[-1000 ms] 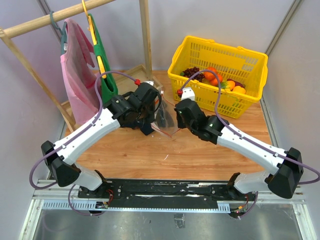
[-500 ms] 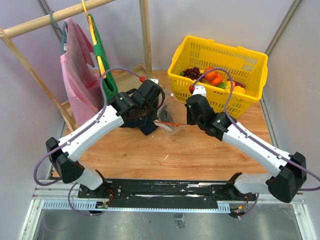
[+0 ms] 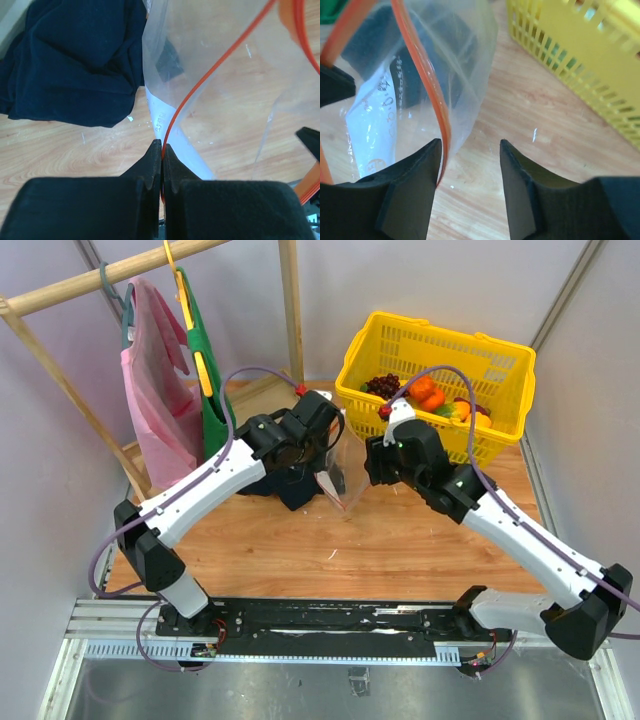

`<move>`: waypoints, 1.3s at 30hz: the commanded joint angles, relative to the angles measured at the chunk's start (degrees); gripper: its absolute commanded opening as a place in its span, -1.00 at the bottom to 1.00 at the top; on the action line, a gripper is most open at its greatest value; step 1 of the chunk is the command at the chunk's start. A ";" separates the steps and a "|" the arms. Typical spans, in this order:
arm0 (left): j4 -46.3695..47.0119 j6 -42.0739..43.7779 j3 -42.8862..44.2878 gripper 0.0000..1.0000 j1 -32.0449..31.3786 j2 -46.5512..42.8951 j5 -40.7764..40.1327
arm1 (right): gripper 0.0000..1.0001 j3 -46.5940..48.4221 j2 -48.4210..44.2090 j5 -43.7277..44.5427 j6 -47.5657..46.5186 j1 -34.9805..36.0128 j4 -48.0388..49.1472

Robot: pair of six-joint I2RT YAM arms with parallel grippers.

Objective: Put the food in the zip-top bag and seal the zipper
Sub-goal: Pick up the fake vegetable from the bin.

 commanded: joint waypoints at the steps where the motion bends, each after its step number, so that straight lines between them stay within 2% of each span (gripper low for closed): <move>1: -1.13 1.49 3.74 -0.99 -0.35 1.13 -2.45 | 0.07 6.42 -1.62 -9.15 -7.57 -5.73 -1.05; 12: -5.44 4.77 12.52 -0.99 -0.35 3.49 -7.79 | 0.20 17.05 6.41 -20.74 -11.78 -27.76 -4.22; 21: -5.78 8.50 15.68 -0.99 -0.35 4.66 -9.66 | 0.34 25.96 20.21 -21.60 -11.44 -41.63 -9.20; 26: -7.10 10.61 18.32 -0.99 -0.35 4.68 -14.10 | 0.39 27.42 24.10 -21.88 -11.00 -45.87 -13.15; 30: -7.58 11.91 19.04 -0.99 -0.35 3.47 -15.99 | 0.43 27.03 24.91 -21.38 -11.13 -46.47 -17.48; 35: -8.00 12.72 18.64 -0.99 -0.35 1.16 -15.34 | 0.46 24.08 23.14 -20.20 -10.90 -46.48 -24.13; 39: -7.27 13.49 16.77 -0.99 -0.35 -0.53 -11.46 | 0.46 19.20 19.74 -20.90 -10.27 -46.48 -26.76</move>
